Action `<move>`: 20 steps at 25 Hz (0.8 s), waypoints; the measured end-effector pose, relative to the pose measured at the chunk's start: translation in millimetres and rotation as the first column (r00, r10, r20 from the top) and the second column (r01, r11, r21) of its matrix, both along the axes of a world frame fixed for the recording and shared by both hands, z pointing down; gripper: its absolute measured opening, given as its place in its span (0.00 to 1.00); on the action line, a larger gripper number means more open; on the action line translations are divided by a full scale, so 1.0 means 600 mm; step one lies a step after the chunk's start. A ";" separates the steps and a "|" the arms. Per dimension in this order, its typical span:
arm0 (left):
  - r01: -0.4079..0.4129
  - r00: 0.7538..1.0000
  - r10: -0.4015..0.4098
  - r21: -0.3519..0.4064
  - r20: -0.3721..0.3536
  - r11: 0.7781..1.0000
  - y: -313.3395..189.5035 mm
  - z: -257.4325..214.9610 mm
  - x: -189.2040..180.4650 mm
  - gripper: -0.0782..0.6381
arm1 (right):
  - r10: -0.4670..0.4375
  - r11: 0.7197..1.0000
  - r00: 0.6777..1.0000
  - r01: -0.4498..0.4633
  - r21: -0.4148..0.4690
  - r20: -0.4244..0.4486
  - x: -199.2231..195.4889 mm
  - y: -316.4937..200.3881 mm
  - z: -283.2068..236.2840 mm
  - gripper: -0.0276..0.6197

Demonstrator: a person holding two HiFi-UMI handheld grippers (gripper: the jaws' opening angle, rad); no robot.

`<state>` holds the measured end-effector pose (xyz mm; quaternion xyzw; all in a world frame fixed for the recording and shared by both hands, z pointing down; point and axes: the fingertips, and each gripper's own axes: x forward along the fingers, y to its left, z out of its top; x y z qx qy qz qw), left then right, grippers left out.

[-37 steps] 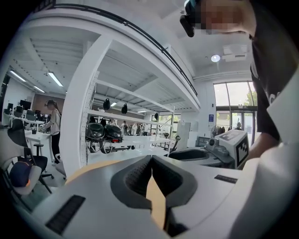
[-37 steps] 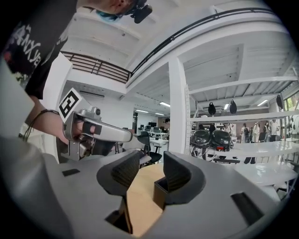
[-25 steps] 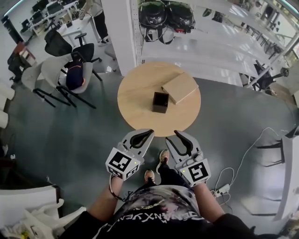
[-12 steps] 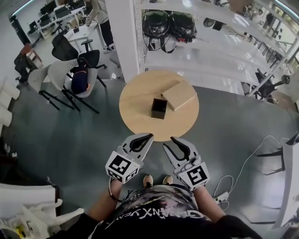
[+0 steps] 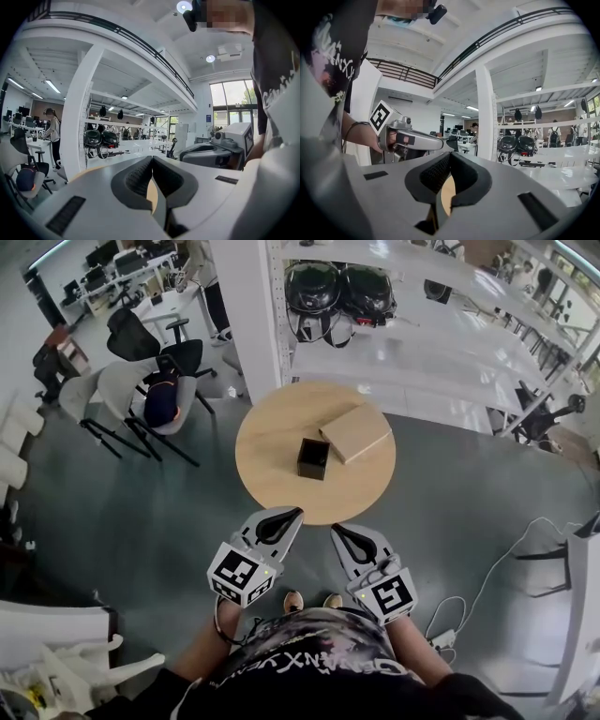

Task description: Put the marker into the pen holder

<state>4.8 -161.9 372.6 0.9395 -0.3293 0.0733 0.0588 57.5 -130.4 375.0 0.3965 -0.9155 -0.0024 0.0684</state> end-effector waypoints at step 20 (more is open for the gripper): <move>0.010 1.000 -0.010 -0.001 0.001 1.000 0.017 0.003 -0.011 0.14 | -0.008 1.000 0.999 0.009 0.022 -0.033 0.000 0.018 -0.004 0.04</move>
